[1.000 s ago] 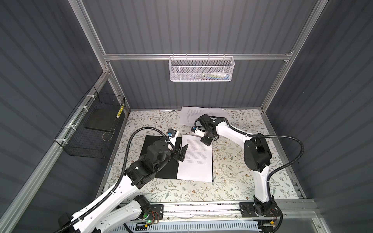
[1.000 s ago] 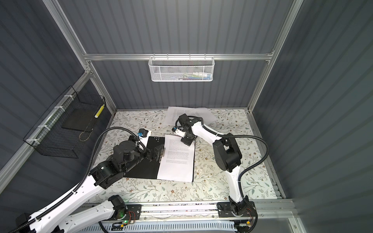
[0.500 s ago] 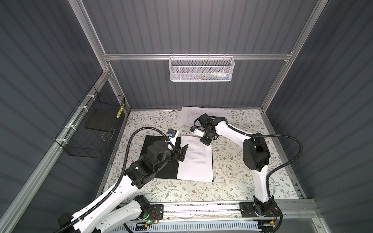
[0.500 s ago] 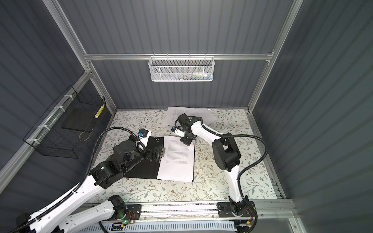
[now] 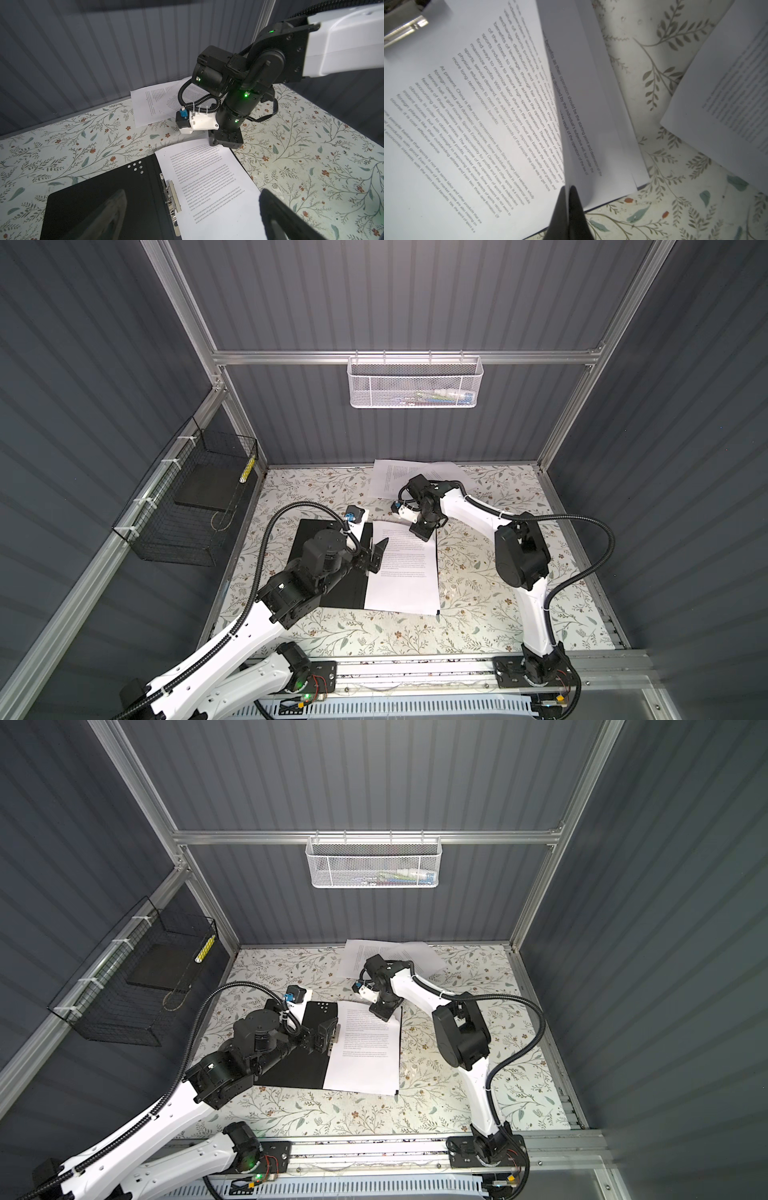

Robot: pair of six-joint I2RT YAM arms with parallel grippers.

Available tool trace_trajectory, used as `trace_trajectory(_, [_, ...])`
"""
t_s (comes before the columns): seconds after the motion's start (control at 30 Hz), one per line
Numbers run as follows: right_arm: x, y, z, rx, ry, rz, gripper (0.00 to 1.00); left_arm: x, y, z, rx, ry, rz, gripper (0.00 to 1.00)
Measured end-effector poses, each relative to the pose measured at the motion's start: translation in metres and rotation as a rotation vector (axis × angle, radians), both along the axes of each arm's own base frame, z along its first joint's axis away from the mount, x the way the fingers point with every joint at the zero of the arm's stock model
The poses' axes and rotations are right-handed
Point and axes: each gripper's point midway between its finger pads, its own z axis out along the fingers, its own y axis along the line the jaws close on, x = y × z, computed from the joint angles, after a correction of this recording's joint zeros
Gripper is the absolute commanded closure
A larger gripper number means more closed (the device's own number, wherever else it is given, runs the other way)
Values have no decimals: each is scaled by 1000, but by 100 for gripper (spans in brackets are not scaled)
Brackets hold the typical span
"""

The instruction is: Put the files into the folder

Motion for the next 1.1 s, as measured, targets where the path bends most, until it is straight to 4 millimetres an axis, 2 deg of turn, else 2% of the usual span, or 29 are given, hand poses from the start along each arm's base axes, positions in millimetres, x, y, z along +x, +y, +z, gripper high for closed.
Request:
trace_trajectory(0.53, [-1,-5,1,28,68,-155,100,-1,-2,0,-3,4,-13,0])
trace_trajectory(0.9, [0,-4,4,48,85,-200,100,-2,-2,0,-4,5,-16,0])
trace_trajectory(1.1, [0,-5,-3,38,100,-210,100,-2,-3,0,-6,6,-23,0])
